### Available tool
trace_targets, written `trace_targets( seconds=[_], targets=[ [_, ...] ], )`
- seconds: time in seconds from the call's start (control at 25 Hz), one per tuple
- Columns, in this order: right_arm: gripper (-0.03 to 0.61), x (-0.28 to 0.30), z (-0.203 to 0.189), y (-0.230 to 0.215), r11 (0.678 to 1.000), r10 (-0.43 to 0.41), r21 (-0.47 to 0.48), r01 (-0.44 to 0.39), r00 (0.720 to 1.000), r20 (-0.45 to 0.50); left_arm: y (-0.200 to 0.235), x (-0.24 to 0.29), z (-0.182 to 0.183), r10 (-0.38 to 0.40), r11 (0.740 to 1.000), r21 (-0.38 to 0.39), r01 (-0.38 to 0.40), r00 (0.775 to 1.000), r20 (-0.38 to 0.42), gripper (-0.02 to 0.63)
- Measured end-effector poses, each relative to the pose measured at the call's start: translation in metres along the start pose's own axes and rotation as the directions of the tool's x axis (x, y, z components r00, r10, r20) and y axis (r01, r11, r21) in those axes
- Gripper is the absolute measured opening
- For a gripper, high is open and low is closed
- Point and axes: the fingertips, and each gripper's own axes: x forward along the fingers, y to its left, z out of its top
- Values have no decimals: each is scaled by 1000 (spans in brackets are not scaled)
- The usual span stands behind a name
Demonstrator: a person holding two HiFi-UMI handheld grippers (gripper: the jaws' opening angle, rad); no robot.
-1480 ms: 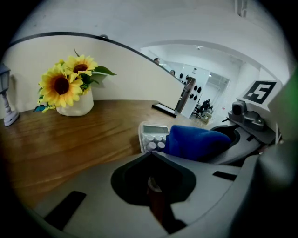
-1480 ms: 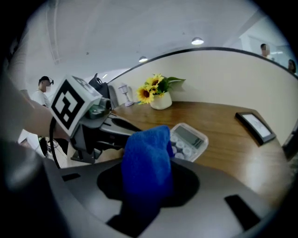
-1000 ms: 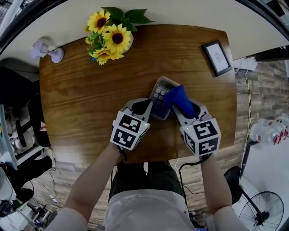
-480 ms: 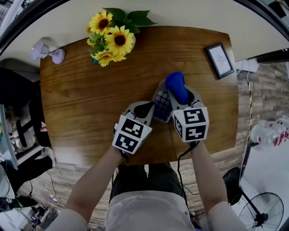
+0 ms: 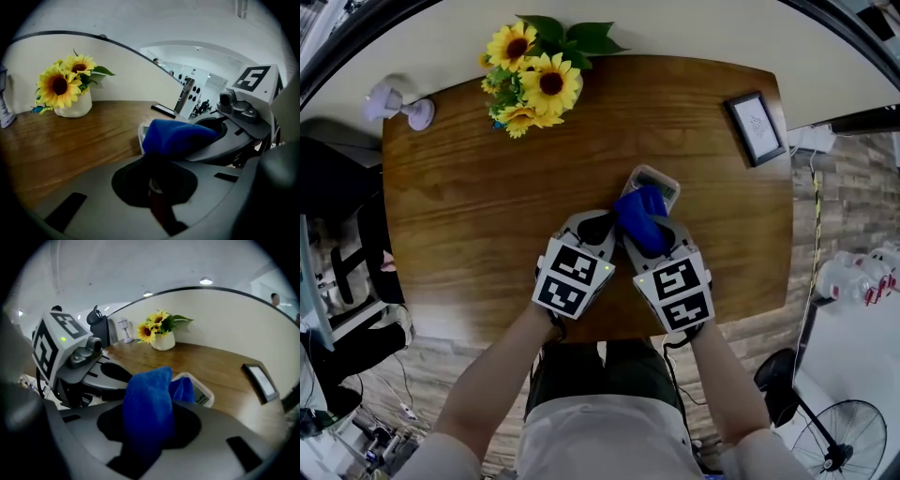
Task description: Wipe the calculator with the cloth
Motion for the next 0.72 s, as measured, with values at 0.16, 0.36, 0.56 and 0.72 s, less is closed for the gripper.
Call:
trace_targets(
  seconds=[0.16, 0.36, 0.56, 0.72],
  targets=[
    [137, -8, -11, 15, 981, 117, 156, -117, 993, 10, 0, 0, 0, -5, 1000, -1, 5, 1000, -1, 2],
    [135, -20, -37, 42, 908, 347, 268, -320, 936, -59, 0, 0, 2, -14, 1000, -23, 14, 1000, 5, 2],
    [138, -37, -26, 20, 917, 261, 308, -253, 965, 16, -1, 0, 2, -15, 1000, -18, 15, 1000, 6, 2],
    [143, -39, 24, -4, 966, 137, 201, -162, 982, 132, 0, 0, 3, -10, 1000, -7, 10, 1000, 13, 3]
  ],
)
